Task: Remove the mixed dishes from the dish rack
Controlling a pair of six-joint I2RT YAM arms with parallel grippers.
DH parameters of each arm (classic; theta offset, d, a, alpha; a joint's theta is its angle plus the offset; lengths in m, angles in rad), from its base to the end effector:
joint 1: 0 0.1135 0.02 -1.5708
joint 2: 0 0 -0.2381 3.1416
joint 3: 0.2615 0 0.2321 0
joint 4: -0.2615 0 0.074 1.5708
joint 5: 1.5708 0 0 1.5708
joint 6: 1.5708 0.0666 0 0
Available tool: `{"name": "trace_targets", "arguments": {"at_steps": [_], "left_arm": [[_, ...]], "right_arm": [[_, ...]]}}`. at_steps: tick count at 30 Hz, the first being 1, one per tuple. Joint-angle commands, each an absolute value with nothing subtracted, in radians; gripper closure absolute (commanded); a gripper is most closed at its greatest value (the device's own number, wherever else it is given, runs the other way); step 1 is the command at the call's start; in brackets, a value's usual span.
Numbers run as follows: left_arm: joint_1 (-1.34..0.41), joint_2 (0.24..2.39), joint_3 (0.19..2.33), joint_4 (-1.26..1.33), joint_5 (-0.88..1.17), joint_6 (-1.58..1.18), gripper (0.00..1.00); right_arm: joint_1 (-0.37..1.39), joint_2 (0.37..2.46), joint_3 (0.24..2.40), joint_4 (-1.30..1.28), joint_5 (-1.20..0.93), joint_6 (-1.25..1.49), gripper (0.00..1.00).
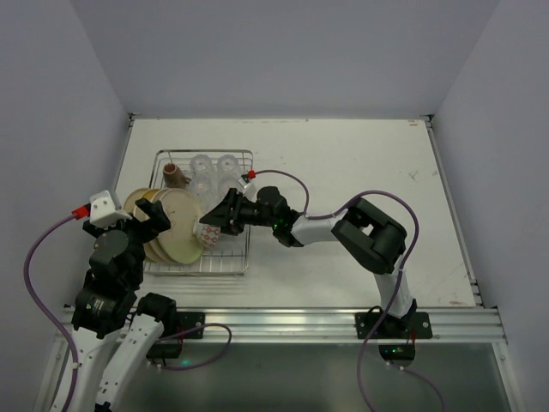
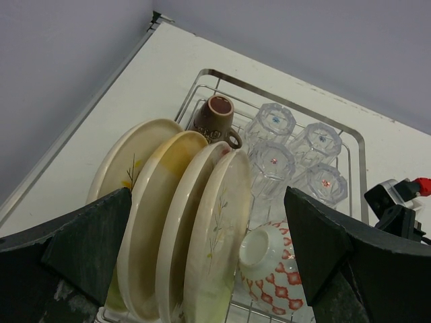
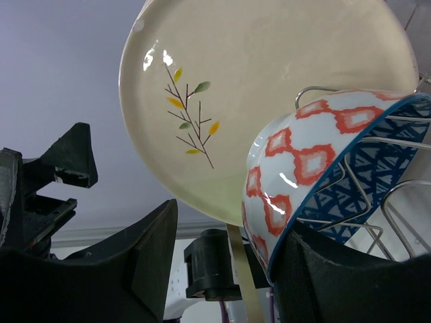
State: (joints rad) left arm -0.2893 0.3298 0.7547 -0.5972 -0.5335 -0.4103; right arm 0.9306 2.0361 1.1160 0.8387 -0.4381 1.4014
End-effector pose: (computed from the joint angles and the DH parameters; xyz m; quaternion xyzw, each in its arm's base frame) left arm 0.1090 0.0029 0.3152 -0.2140 0.7266 -0.0233 0.6524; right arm 0.2427 0.3732 0.1733 0.0242 0.7323 0.6710 0.1137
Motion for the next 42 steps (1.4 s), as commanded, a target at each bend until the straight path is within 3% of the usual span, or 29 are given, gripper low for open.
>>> {"name": "trace_targets", "arguments": {"at_steps": [1, 9, 15, 23, 29, 35, 36, 38, 42], "left_arm": [[-0.295, 0.334, 0.75, -0.552, -0.529, -0.411, 0.0], [-0.295, 0.334, 0.75, -0.552, -0.529, -0.411, 0.0], [-0.295, 0.333, 0.75, -0.552, -0.529, -0.411, 0.0], [-0.296, 0.334, 0.749, -0.549, -0.526, -0.408, 0.0], [-0.295, 0.334, 0.749, -0.549, -0.526, -0.408, 0.0], [-0.295, 0.334, 0.749, -0.546, -0.523, -0.408, 0.0], [-0.295, 0.334, 0.749, -0.548, -0.525, -0.408, 0.0], [-0.293, 0.334, 0.749, -0.548, -0.525, -0.408, 0.0], [-0.295, 0.334, 0.749, -0.548, -0.525, -0.408, 0.0]], "right_arm": [[0.94, 1.963, 1.154, 1.115, -0.512, 1.47, 0.45], [0.939, 1.97, 1.166, 1.14, -0.522, 1.485, 0.47], [0.934, 1.973, 1.166, 1.14, -0.529, 1.483, 0.56], [0.934, 1.968, 1.172, 1.138, -0.534, 1.482, 0.56], [0.936, 1.988, 1.178, 1.141, -0.541, 1.494, 0.77], [0.936, 1.973, 1.181, 1.14, -0.543, 1.48, 0.77], [0.934, 1.974, 1.184, 1.138, -0.545, 1.48, 0.81], [0.936, 1.976, 1.192, 1.141, -0.548, 1.482, 1.0], [0.933, 1.982, 1.195, 1.137, -0.546, 1.483, 1.0]]}}
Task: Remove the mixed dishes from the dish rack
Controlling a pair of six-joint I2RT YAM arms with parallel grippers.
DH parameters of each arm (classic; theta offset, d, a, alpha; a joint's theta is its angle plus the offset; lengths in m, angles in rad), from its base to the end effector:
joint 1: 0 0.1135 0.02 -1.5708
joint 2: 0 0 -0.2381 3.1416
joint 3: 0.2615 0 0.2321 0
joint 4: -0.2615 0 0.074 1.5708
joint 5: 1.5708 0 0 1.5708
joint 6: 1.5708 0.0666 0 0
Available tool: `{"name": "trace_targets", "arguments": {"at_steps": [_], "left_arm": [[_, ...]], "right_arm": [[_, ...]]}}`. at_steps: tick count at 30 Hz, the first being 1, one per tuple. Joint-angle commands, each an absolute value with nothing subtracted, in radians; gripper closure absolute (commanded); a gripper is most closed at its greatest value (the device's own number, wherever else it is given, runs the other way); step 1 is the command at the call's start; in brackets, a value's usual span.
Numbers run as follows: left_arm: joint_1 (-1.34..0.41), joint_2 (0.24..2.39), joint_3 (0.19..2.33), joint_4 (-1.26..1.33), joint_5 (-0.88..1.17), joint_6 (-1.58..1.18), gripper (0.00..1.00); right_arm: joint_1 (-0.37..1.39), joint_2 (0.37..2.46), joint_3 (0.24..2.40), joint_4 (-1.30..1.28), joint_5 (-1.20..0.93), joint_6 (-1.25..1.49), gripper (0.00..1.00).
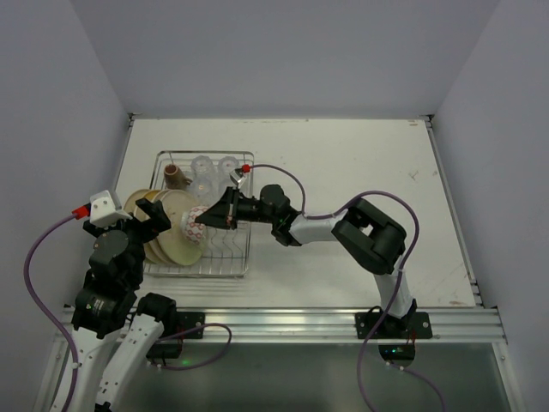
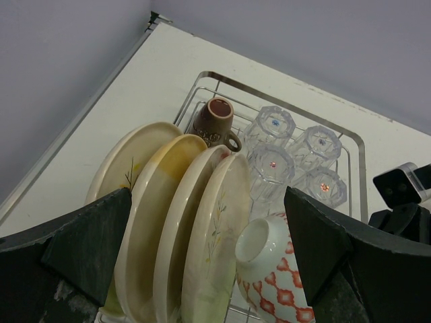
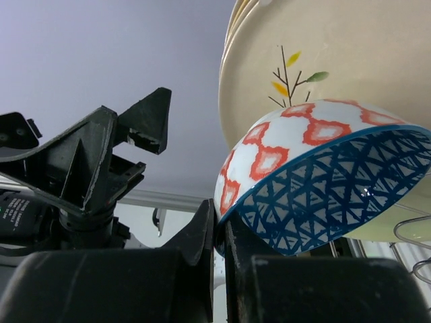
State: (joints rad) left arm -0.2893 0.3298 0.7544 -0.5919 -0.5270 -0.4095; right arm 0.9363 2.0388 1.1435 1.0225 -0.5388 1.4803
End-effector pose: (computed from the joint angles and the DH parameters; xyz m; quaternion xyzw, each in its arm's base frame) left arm 0.1093 0.0024 0.3157 -0.2121 0.7259 -0.0265 0.6537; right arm 0.2360 0.3783 0.2052 -0.0213 0.6672 0.7389 0.0922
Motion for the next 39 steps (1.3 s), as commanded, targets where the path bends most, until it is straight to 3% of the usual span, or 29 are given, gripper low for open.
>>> {"name": "trace_targets", "arguments": {"at_steps": [1, 11, 21, 25, 29, 39], "left_arm": [[-0.295, 0.336, 0.749, -0.548, -0.525, -0.408, 0.0], [-0.295, 0.331, 0.749, -0.551, -0.526, -0.408, 0.0], [-0.295, 0.331, 0.75, -0.549, -0.526, -0.408, 0.0], [-0.295, 0.331, 0.75, -0.549, -0.526, -0.408, 0.0], [-0.295, 0.331, 0.75, -0.551, -0.526, -0.408, 0.0], [-0.293, 0.333, 0.749, -0.548, -0.526, -0.408, 0.0]], "right_arm": [[0.93, 1.988, 1.193, 1.138, -0.545, 1.485, 1.0], [0.888, 1.887, 1.141, 1.184, -0.578, 1.411, 1.0], [0.631, 1.599, 0.922, 0.953, -0.612, 1.201, 1.0], [0.517, 1.462, 0.916, 0.562, -0.533, 0.951, 1.0], [0.457, 1.385, 1.073, 0.13, -0.29, 0.657, 1.0], [0.428, 1.681, 1.62, -0.62, -0.065, 0.298, 1.0]]}}
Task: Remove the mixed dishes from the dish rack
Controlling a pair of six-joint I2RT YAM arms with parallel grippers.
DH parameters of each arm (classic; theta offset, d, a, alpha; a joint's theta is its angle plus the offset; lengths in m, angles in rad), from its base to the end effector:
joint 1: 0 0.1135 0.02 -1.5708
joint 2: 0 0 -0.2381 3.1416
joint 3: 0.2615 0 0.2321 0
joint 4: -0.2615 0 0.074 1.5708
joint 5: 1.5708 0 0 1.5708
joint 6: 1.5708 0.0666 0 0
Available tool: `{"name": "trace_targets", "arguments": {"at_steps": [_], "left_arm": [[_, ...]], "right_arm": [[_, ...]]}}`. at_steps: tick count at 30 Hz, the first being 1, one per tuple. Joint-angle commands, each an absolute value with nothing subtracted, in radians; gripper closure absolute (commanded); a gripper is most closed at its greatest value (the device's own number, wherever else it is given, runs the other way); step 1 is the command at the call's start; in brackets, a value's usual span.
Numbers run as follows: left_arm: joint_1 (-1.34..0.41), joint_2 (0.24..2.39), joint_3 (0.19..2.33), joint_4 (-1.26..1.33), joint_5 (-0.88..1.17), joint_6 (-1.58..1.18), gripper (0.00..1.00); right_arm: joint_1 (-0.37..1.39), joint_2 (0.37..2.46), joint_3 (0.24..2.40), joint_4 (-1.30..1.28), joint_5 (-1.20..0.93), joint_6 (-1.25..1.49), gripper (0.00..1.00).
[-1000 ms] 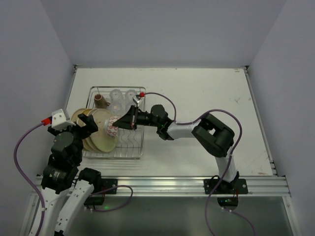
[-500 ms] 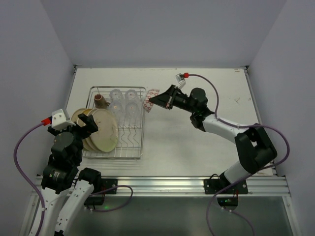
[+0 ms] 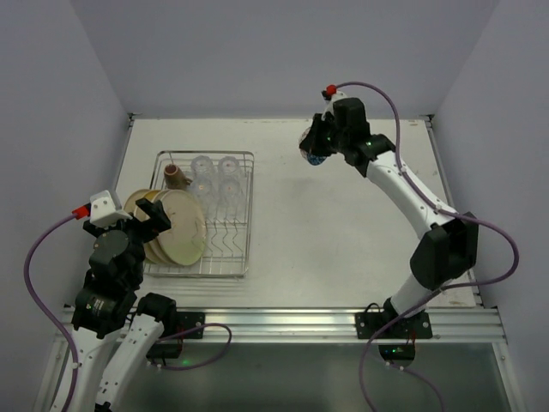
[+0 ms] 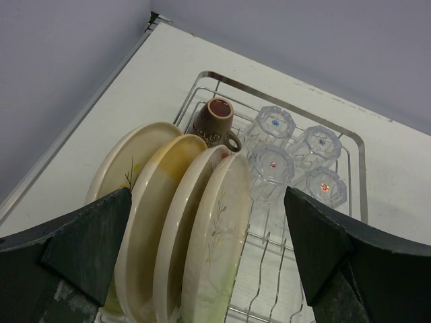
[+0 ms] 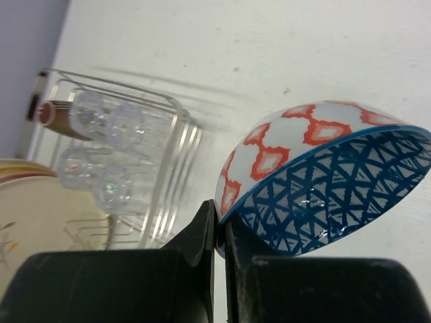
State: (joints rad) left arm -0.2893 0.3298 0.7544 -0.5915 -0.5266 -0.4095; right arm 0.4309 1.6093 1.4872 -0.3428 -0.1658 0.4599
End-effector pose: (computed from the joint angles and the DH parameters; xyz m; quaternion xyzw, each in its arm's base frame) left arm 0.1093 0.0024 0.3158 -0.2120 0.7258 -0.0267 0.6538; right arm 0.3442 0.1703 0.3210 -0.0312 0.8486 0.2891 0.4420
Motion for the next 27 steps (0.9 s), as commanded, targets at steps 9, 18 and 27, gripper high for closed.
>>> {"name": "trace_targets", "arguments": {"at_steps": [9, 18, 27], "left_arm": [[-0.295, 0.322, 0.747, -0.546, -0.528, -0.408, 0.0], [-0.295, 0.325, 0.742, -0.535, -0.519, -0.402, 0.0], [-0.295, 0.328, 0.741, -0.531, -0.515, -0.4, 0.0]], "right_arm": [[0.43, 2.003, 2.029, -1.01, 0.072, 0.14, 1.0], [0.43, 2.216, 2.261, -1.235, 0.187, 0.066, 1.0], [0.436, 2.316, 2.292, -1.252, 0.242, 0.014, 1.0]]}}
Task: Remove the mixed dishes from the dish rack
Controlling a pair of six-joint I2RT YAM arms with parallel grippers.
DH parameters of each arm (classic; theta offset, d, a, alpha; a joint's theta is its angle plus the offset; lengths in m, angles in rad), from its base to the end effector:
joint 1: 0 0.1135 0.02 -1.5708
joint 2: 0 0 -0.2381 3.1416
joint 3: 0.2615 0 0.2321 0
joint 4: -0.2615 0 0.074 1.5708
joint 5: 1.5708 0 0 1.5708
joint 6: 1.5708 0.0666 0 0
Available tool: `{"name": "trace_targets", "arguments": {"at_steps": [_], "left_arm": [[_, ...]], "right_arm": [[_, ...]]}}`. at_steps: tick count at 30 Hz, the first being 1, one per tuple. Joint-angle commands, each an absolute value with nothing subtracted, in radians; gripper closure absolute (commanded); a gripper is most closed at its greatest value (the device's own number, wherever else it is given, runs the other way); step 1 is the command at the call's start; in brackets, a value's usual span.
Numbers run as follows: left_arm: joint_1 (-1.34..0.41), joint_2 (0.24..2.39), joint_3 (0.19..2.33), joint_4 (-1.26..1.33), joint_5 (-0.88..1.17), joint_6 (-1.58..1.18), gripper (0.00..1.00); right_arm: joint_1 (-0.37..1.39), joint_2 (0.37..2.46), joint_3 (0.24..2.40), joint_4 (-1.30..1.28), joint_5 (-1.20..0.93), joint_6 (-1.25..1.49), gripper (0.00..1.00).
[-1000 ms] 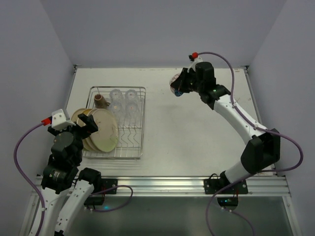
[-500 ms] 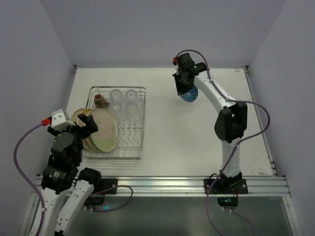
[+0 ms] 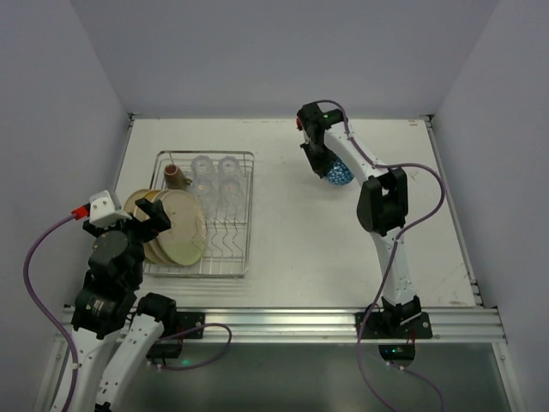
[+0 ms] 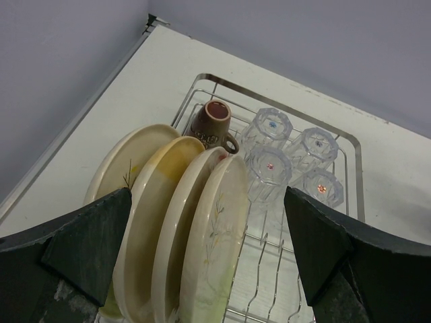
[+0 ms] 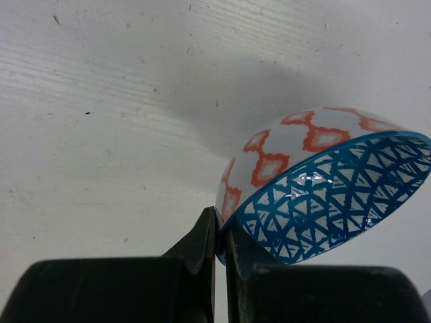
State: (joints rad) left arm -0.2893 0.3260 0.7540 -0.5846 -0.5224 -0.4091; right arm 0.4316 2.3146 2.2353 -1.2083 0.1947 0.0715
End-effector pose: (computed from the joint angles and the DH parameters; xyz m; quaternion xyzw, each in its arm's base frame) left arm 0.1088 0.0023 0.3169 -0.2114 0.7231 -0.0303 0.6569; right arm 0.4127 0.1759 0.1970 -0.1629 0.9718 -0.0582 0.1600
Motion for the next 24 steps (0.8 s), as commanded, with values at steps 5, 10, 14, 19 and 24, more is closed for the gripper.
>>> {"name": "trace_targets", "arguments": {"at_steps": [5, 10, 14, 19, 24], "left_arm": [[-0.296, 0.327, 0.741, -0.532, -0.514, -0.4, 0.0], [-0.296, 0.322, 0.741, -0.531, -0.515, -0.4, 0.0], [-0.296, 0.319, 0.741, -0.531, -0.514, -0.4, 0.0], [-0.296, 0.314, 0.741, -0.532, -0.515, -0.4, 0.0], [-0.296, 0.325, 0.75, -0.54, -0.522, -0.402, 0.0]], "right_arm": [[0.449, 2.356, 2.292, -1.249, 0.248, 0.009, 0.99], [0.462, 2.384, 2.295, -1.249, 0.252, 0.008, 0.92], [0.469, 2.379, 2.298, -1.241, 0.258, 0.009, 0.72], [0.48, 2.346, 2.295, -1.235, 0.262, 0.012, 0.57], [0.482, 2.244, 2.237, -1.201, 0.229, 0.04, 0.45]]}}
